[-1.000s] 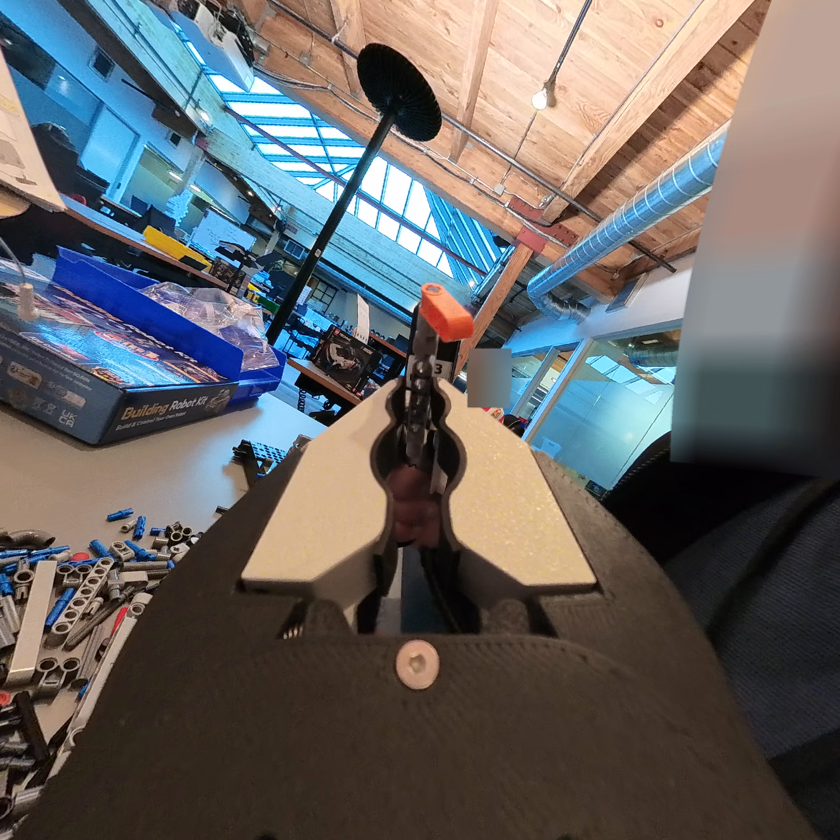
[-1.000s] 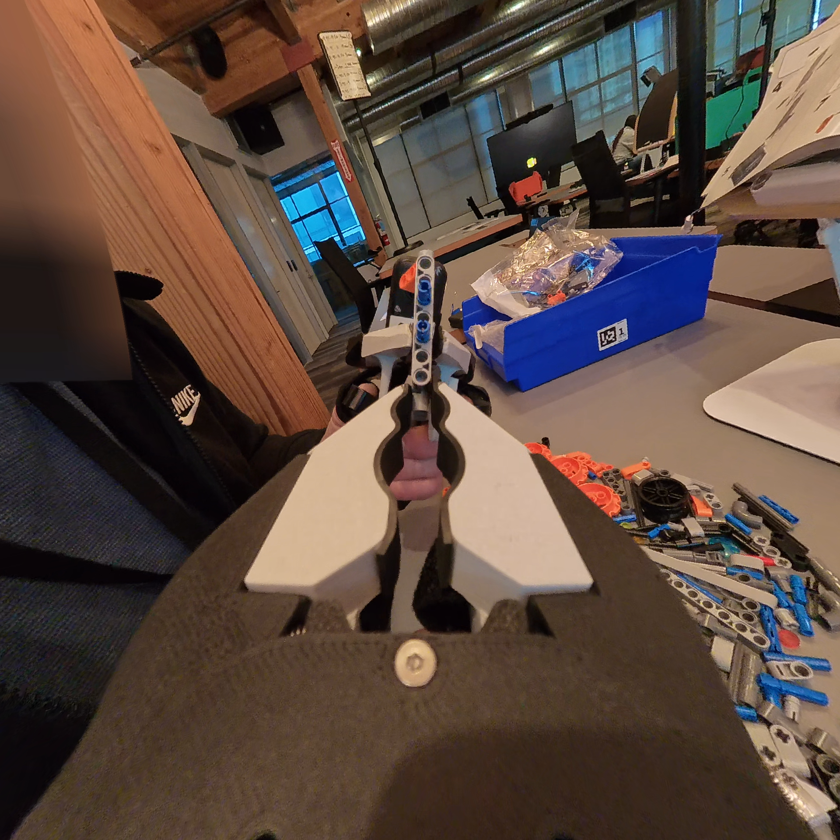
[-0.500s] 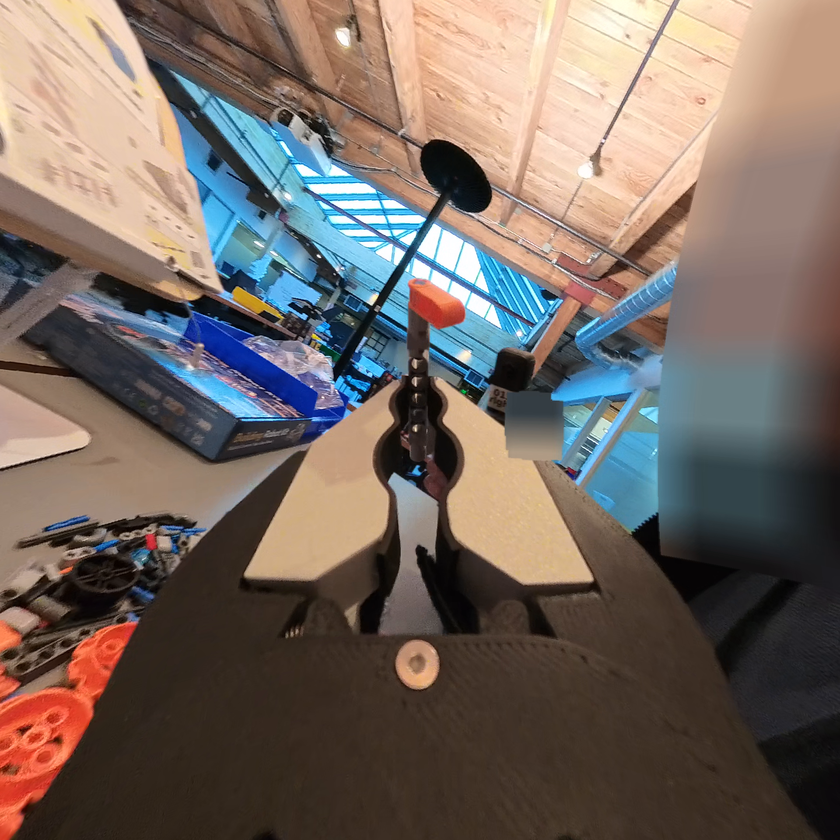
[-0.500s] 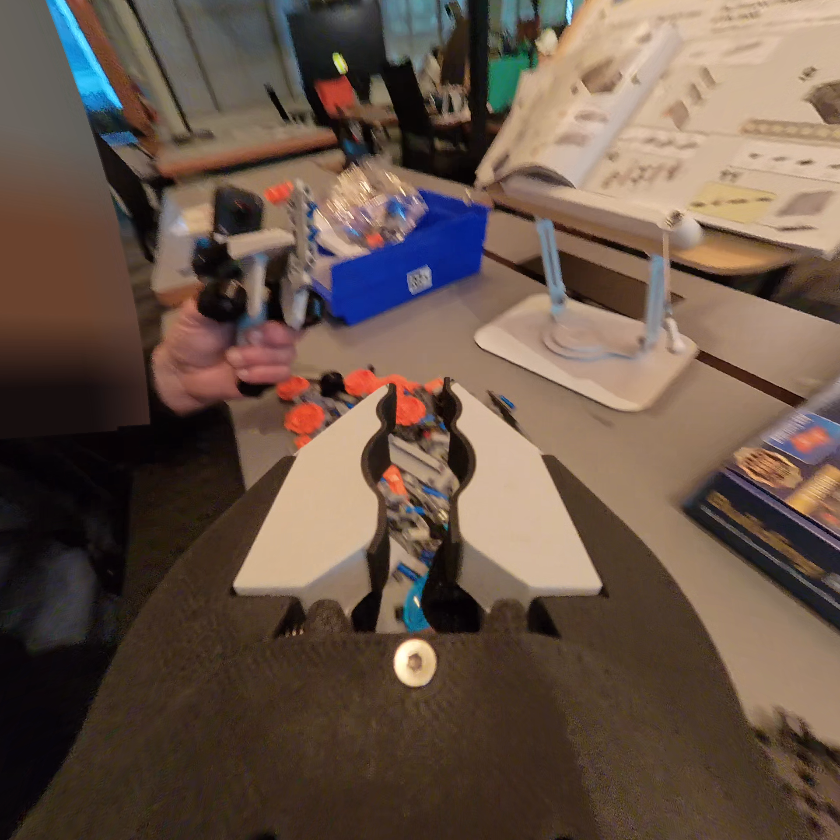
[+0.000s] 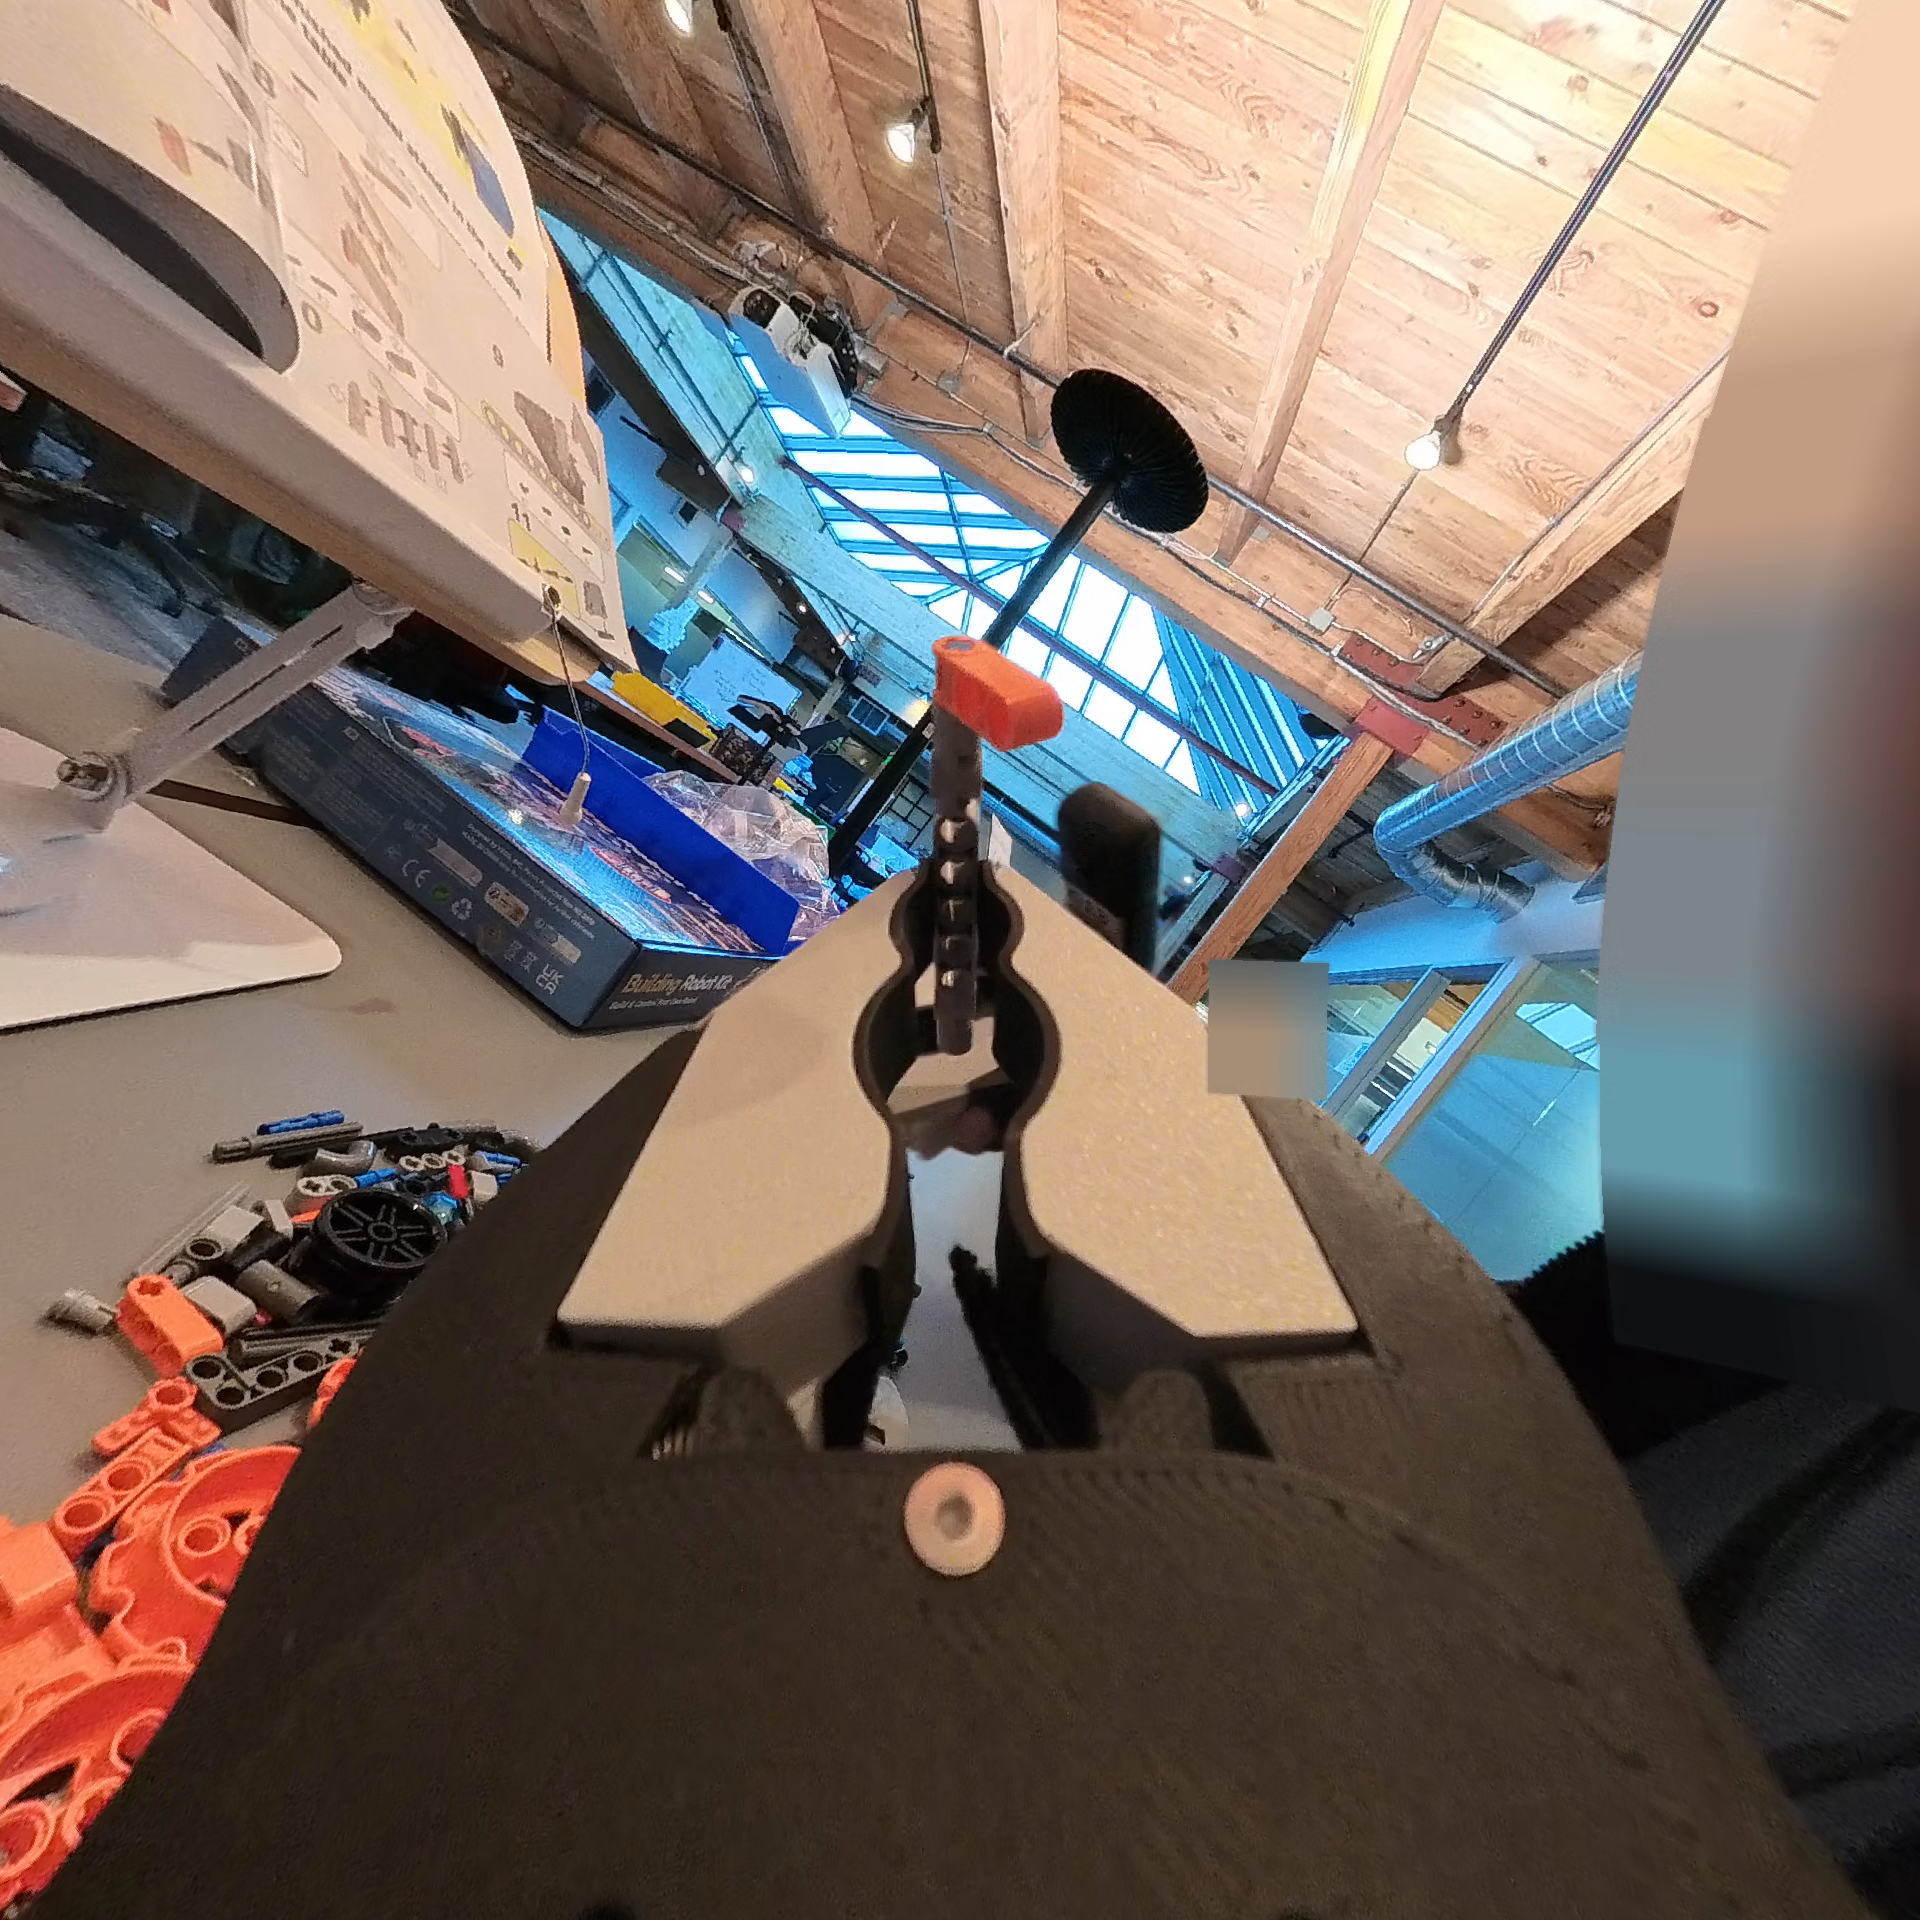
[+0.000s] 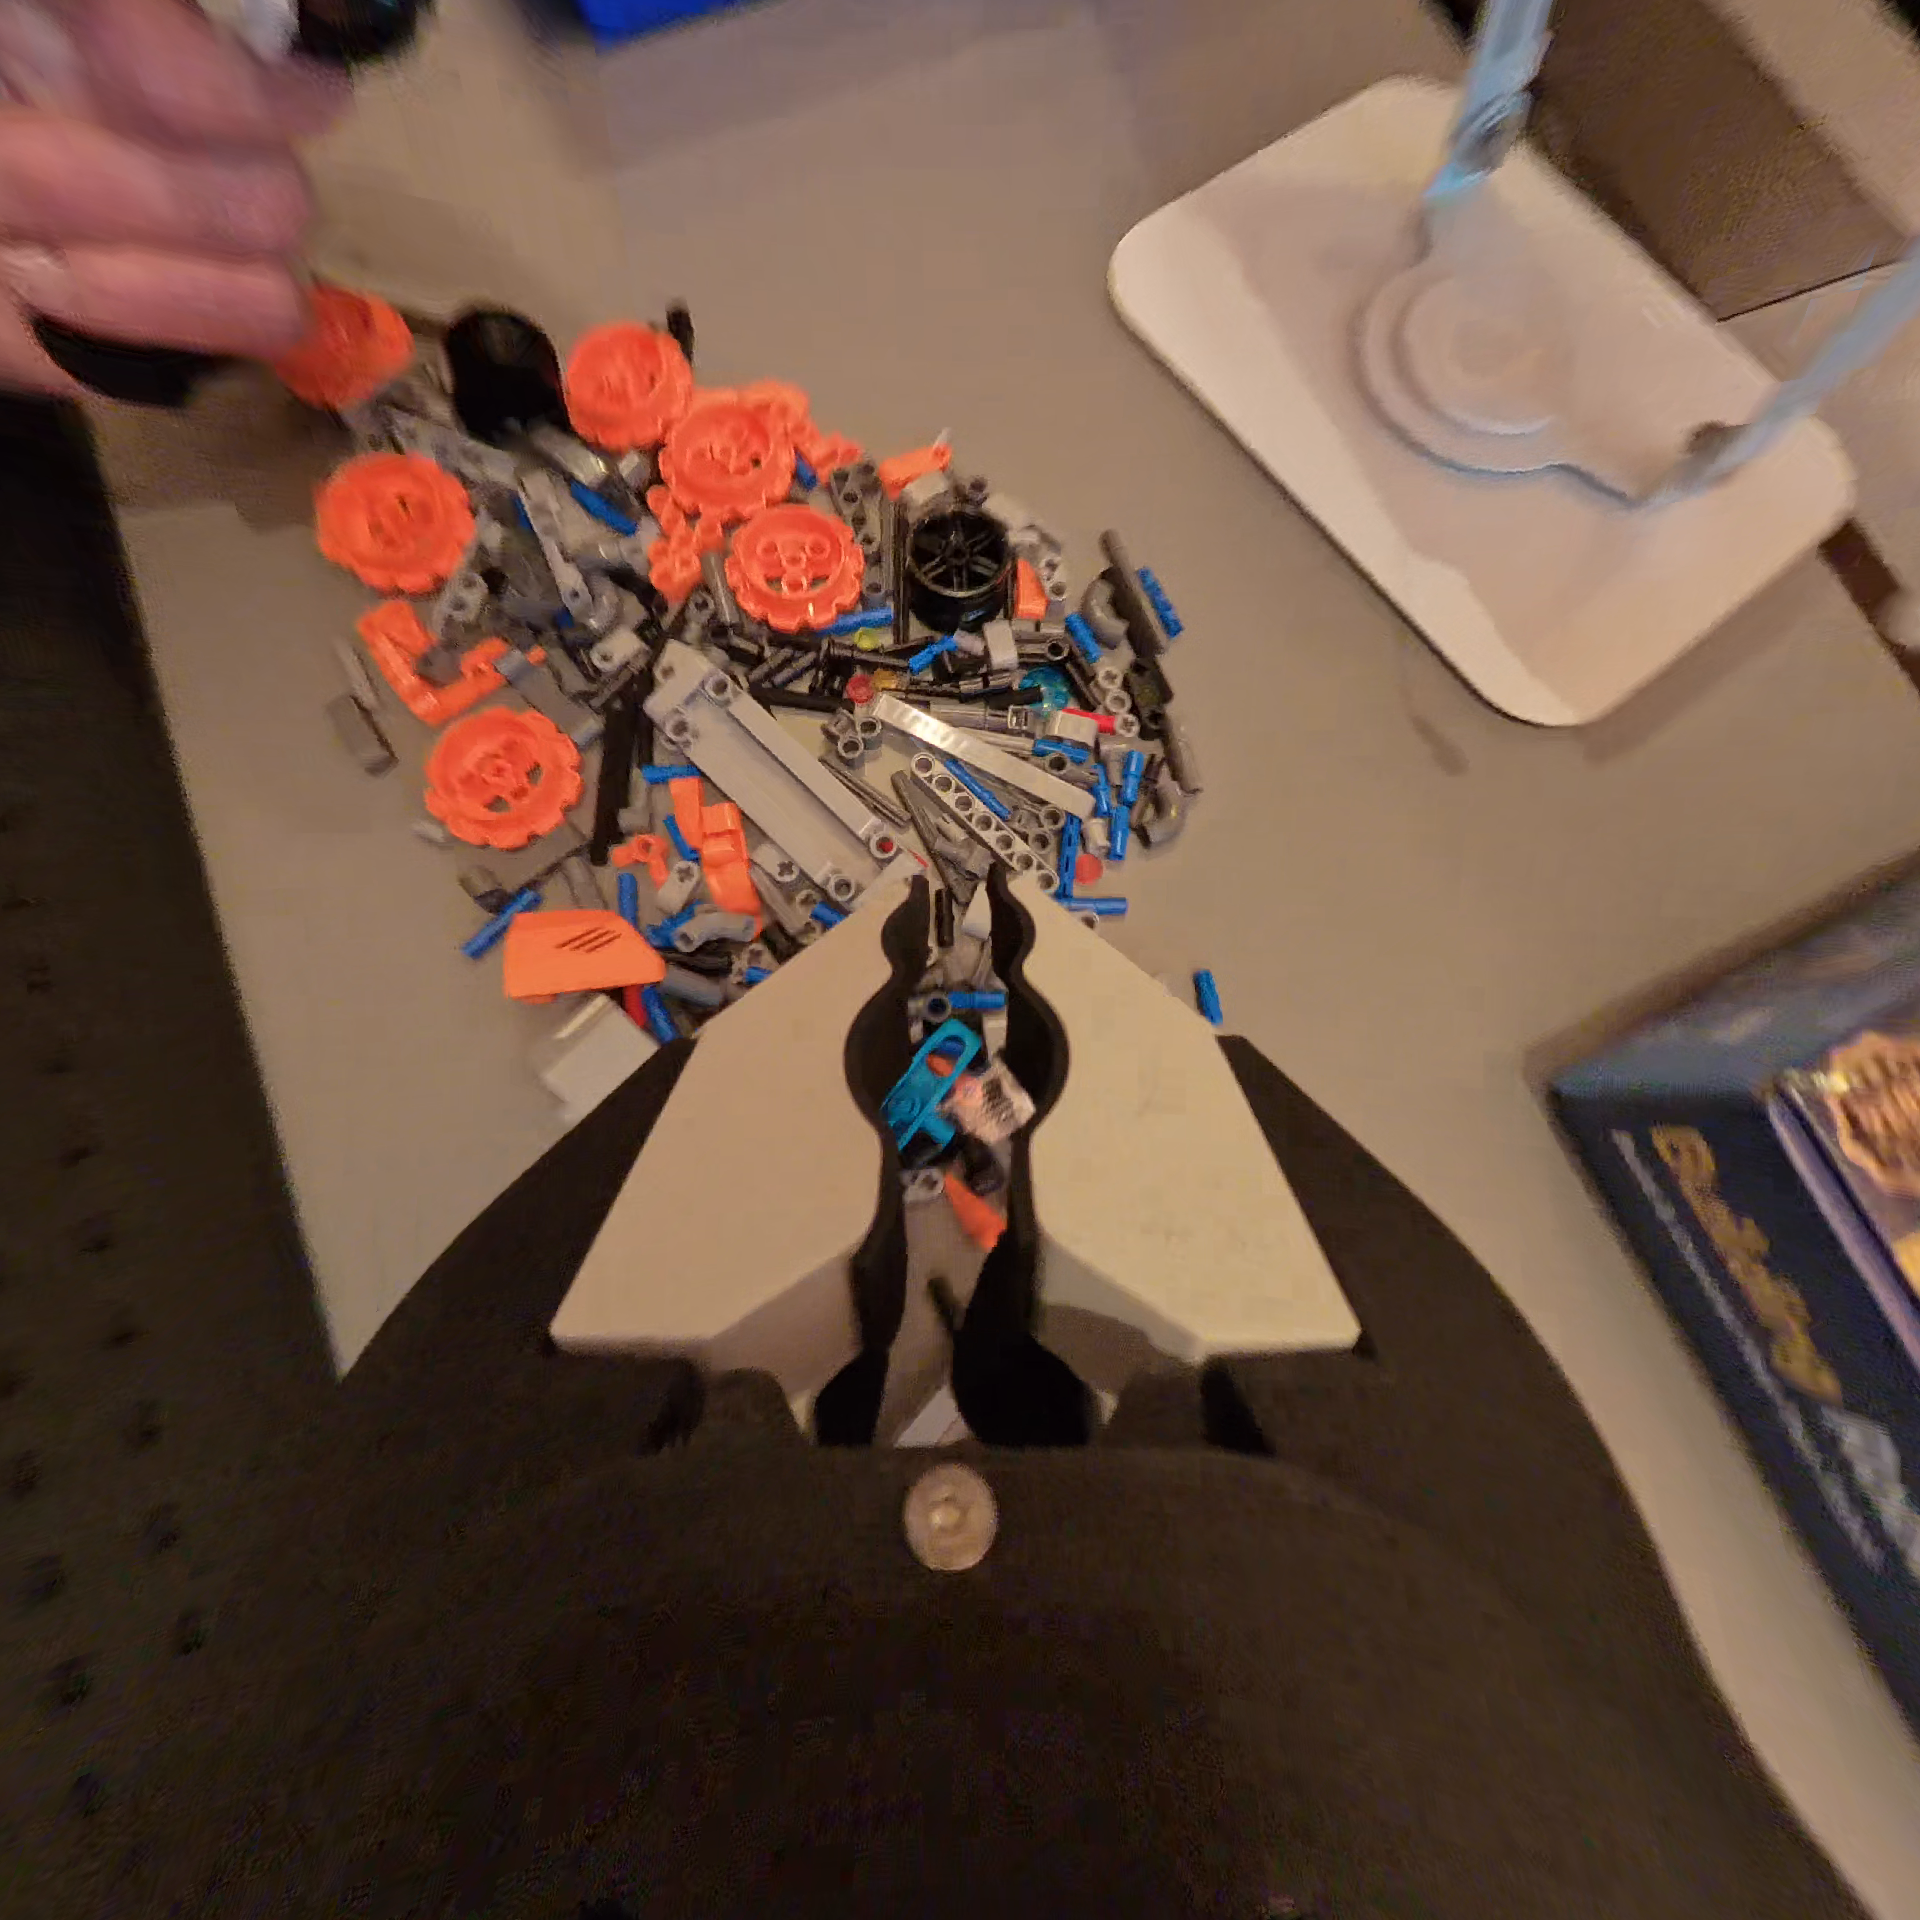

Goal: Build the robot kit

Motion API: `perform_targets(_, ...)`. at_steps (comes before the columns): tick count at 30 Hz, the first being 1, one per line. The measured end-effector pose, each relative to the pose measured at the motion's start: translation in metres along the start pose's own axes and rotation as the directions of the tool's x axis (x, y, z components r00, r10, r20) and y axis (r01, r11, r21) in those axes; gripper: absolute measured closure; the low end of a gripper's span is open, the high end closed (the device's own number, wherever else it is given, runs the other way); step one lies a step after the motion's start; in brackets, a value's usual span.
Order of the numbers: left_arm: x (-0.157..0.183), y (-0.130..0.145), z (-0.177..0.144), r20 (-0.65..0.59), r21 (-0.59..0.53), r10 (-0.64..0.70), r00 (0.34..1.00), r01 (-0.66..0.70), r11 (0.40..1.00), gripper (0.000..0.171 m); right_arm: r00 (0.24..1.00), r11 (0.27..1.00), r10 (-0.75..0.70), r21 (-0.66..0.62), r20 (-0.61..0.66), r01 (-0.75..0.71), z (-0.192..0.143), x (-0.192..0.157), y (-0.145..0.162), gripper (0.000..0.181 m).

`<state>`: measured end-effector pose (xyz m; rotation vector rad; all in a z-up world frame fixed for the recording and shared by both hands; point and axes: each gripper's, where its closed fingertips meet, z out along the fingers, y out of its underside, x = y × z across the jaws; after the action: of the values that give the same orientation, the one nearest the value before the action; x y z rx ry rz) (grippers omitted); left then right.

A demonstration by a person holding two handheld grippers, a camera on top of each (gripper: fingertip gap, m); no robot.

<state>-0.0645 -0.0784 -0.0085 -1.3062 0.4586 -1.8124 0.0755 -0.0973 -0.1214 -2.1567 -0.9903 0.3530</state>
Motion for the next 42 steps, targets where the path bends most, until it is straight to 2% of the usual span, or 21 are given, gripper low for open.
perform_targets(4,-0.002,0.0,-0.002,-0.005,0.006,-0.017,1.0,0.017,1.0,0.167,0.986,0.972,-0.156,-0.169,0.057,0.164,0.047,0.003,0.007,0.171)
perform_targets(8,-0.003,0.001,-0.002,-0.009,0.002,-0.032,0.999,0.032,0.999,0.167,0.975,0.956,-0.165,-0.22,0.146,0.195,0.069,0.001,0.011,0.172)
perform_targets(18,-0.006,0.005,0.001,-0.01,-0.014,-0.048,0.999,0.048,0.999,0.167,0.965,0.944,-0.089,-0.288,0.246,0.16,0.075,0.0,0.024,0.172)
perform_targets(21,-0.007,0.006,0.001,-0.009,-0.019,-0.052,0.999,0.052,0.998,0.167,0.958,0.932,-0.119,-0.303,0.26,0.198,0.076,-0.004,0.03,0.168)
perform_targets(28,-0.008,0.009,0.002,-0.006,-0.028,-0.054,0.999,0.054,0.998,0.167,0.96,0.944,-0.141,-0.26,0.242,0.205,0.076,-0.005,0.025,0.17)
perform_targets(36,-0.009,0.012,0.004,-0.008,-0.037,-0.058,0.998,0.058,0.998,0.167,0.956,0.967,-0.088,-0.208,0.28,0.15,0.069,-0.01,0.018,0.17)
perform_targets(42,-0.011,0.013,0.004,-0.002,-0.039,-0.06,0.998,0.059,0.997,0.167,0.951,0.994,-0.051,-0.078,0.306,0.078,0.052,-0.013,-0.006,0.17)
